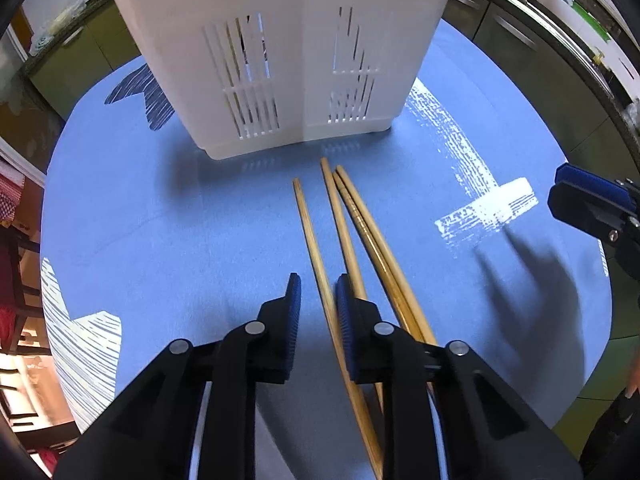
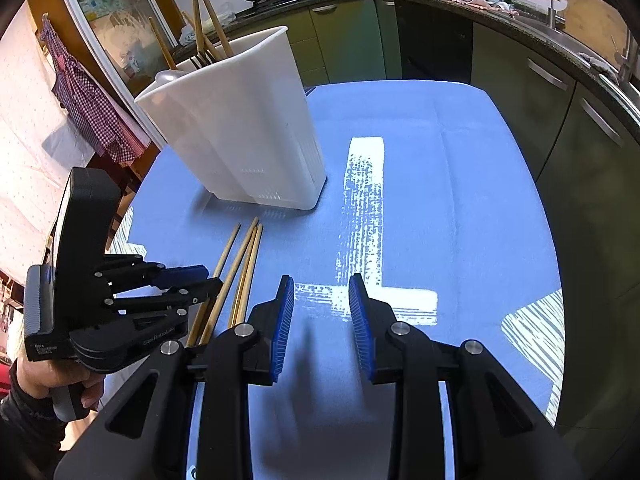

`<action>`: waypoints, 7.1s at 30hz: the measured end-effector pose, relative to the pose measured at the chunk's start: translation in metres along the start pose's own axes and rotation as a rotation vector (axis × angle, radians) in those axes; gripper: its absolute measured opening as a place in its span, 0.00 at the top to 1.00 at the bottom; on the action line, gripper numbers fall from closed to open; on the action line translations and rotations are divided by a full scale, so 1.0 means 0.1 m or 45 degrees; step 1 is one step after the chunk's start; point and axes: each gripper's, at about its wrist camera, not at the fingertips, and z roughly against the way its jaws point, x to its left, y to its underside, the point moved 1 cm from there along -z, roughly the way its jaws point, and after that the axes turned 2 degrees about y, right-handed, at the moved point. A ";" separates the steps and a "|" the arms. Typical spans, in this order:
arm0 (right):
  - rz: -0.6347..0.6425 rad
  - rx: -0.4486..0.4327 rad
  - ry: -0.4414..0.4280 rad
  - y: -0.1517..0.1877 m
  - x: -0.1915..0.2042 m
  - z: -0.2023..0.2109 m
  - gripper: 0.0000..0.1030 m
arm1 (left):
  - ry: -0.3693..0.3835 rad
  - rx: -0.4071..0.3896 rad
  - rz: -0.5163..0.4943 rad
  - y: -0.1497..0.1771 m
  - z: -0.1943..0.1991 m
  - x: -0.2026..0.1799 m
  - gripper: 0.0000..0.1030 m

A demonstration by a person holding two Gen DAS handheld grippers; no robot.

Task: Organize utensils
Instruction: 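Lower the left gripper onto the remaining chopsticks and grasp one while the right approaches them, then grasp another wooden chopstick with the right gripper, then carry both chopsticks over the caddy and open the left gripper to drop its chopstick in, then open the right gripper over the caddy to drop its chopstick in, then grasp one of the last chopsticks with the left gripper while the right gripper moves toward them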

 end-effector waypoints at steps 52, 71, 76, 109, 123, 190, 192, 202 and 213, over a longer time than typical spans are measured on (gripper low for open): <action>0.217 0.314 0.078 -0.15 0.83 -0.95 0.85 | 0.104 -0.447 0.007 0.39 1.37 0.39 0.94; 0.233 0.141 0.051 -0.21 0.89 -0.45 0.94 | 0.103 -0.478 -0.006 0.46 1.48 0.42 0.94; 0.216 0.004 0.001 -0.16 0.87 0.07 0.94 | 0.104 -0.489 -0.017 0.50 1.53 0.38 0.94; 0.223 -0.312 -0.067 -0.02 0.90 1.26 0.94 | 0.095 -0.621 -0.056 0.57 1.96 0.31 0.94; 0.278 -0.384 -0.052 -0.41 0.96 1.51 0.94 | 0.055 -0.720 -0.108 0.14 2.44 0.27 0.94; 0.122 -0.553 -0.010 -1.50 0.74 1.53 0.83 | 0.050 -0.527 -0.032 0.04 1.70 0.40 0.58; 0.148 -0.518 0.000 -1.28 0.71 1.52 0.83 | 0.074 -0.452 -0.010 0.09 1.46 0.36 0.58; 0.137 -0.216 0.105 -0.26 0.26 0.70 0.73 | 0.067 -0.164 0.085 0.27 0.46 0.18 0.58; 0.047 -0.141 0.090 0.02 -0.16 0.47 0.73 | 0.019 -0.069 0.110 0.15 0.11 0.08 0.67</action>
